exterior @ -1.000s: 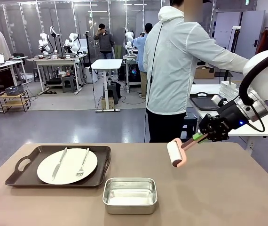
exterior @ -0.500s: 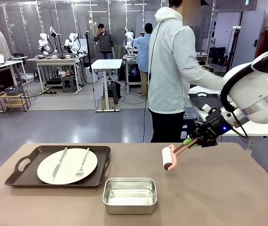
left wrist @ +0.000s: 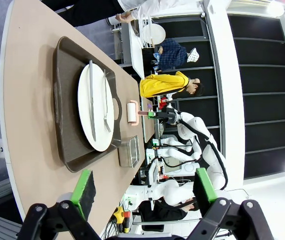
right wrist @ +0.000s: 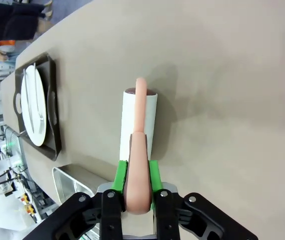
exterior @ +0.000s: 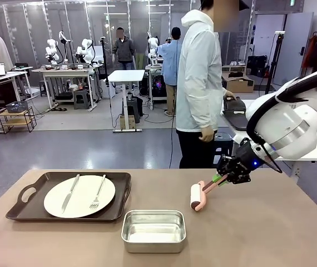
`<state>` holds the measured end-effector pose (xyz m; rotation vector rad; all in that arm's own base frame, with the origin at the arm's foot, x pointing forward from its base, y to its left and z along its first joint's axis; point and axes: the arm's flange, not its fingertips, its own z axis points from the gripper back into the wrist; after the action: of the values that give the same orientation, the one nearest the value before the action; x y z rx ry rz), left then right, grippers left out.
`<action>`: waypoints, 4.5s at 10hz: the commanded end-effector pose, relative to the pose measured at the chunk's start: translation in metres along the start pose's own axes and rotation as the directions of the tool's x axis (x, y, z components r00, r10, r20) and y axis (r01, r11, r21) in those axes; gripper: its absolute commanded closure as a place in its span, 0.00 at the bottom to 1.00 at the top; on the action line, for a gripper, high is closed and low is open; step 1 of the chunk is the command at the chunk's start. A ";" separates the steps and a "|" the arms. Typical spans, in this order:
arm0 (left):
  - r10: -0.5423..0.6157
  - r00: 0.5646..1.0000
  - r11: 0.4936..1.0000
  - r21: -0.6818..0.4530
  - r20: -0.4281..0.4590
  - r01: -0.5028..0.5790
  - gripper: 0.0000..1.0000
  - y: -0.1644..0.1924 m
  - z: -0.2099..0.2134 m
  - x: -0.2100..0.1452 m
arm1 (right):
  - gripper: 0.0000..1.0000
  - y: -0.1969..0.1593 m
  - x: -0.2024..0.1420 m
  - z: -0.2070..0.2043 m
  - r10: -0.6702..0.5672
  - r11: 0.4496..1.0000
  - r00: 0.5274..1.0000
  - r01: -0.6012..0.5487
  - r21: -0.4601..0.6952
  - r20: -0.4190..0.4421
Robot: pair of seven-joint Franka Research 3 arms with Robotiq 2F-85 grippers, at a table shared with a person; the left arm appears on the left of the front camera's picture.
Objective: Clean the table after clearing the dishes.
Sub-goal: When the left (or right) Handle tray is removed, use the left hand (or right hand) to clean the left (or right) side of the table with the Lint Roller, then place the Lint Roller back on top of the Airtight Container.
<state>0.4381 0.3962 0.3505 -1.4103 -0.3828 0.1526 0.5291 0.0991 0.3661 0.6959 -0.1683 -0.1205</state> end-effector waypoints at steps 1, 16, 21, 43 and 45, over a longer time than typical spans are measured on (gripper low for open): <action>-0.005 1.000 1.000 0.003 0.005 0.005 0.00 -0.001 0.002 -0.001 | 0.79 -0.011 -0.002 -0.007 -0.038 0.999 0.999 0.038 0.002 0.027; -0.005 1.000 1.000 0.003 0.005 0.005 0.00 -0.001 0.002 -0.001 | 0.79 -0.182 0.007 0.151 -0.026 0.933 0.991 0.071 -0.353 0.131; -0.005 1.000 1.000 0.003 0.005 0.005 0.00 -0.001 0.002 -0.001 | 0.79 -0.094 -0.006 0.202 0.078 0.933 0.987 -0.023 -0.359 0.138; -0.005 1.000 1.000 0.003 0.005 0.005 0.00 -0.001 0.002 -0.001 | 0.79 0.001 -0.036 0.249 0.277 0.883 0.948 -0.188 -0.429 0.155; -0.005 1.000 1.000 0.003 0.005 0.005 0.00 -0.001 0.002 -0.001 | 0.79 0.026 -0.041 0.253 0.380 0.842 0.914 -0.278 -0.462 0.142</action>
<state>0.4379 0.3965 0.3505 -1.4100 -0.3832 0.1531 0.4443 -0.0458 0.5541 0.2308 -0.4265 0.0262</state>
